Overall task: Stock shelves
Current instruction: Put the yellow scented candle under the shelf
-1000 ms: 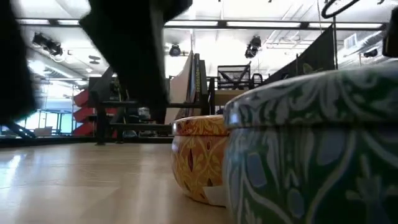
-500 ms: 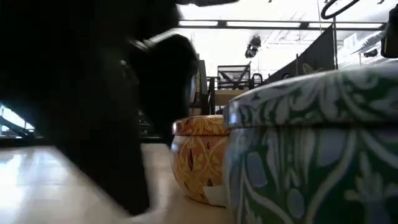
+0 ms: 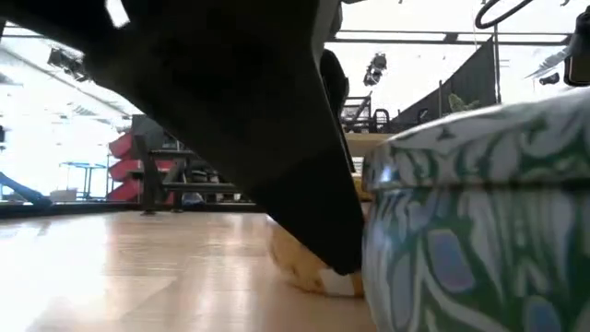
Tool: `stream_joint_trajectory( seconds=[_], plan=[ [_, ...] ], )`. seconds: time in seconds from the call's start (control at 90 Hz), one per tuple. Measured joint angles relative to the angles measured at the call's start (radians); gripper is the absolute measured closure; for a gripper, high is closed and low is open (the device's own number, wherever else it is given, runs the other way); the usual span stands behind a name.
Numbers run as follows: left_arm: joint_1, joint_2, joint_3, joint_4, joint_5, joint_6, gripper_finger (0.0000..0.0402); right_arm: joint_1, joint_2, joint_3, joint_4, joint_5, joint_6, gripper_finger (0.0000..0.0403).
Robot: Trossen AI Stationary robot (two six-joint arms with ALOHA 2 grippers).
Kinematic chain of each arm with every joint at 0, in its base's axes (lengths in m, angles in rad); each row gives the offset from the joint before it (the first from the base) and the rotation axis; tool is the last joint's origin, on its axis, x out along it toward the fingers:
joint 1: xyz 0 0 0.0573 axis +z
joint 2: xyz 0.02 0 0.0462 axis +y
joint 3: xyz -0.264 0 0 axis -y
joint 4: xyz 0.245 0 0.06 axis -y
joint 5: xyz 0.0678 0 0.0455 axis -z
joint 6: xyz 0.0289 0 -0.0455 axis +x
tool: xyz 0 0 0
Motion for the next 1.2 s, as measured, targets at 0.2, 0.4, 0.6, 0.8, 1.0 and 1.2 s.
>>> stream_joint_trajectory(
  seconds=[0.2, 0.4, 0.6, 0.8, 1.0, 1.2],
  plan=[
    [0.024, -0.002, 0.022, -0.117, -0.059, -0.012, 0.0137, 0.000, 0.000, 0.000, 0.004, 0.000, 0.000, 0.0359],
    [0.088, 0.003, 0.150, -0.334, -0.162, -0.012, 0.0137, 0.019, -0.023, 0.000, -0.028, 0.000, 0.075, 0.0361],
    [0.210, 0.000, 0.223, -0.255, -0.174, 0.050, 0.0137, 0.094, -0.128, 0.000, -0.156, 0.005, 0.172, 0.0364],
    [0.332, 0.020, 0.223, -0.001, -0.095, 0.075, 0.0137, 0.197, -0.247, 0.000, -0.192, 0.173, 0.226, 0.0364],
    [0.421, 0.090, 0.222, 0.181, -0.074, 0.070, 0.0120, 0.254, -0.281, 0.000, -0.175, 0.349, 0.231, 0.0364],
    [0.482, 0.142, 0.222, 0.204, -0.046, -0.002, 0.0116, 0.249, -0.244, 0.000, -0.156, 0.347, 0.233, 0.0364]
  ],
)
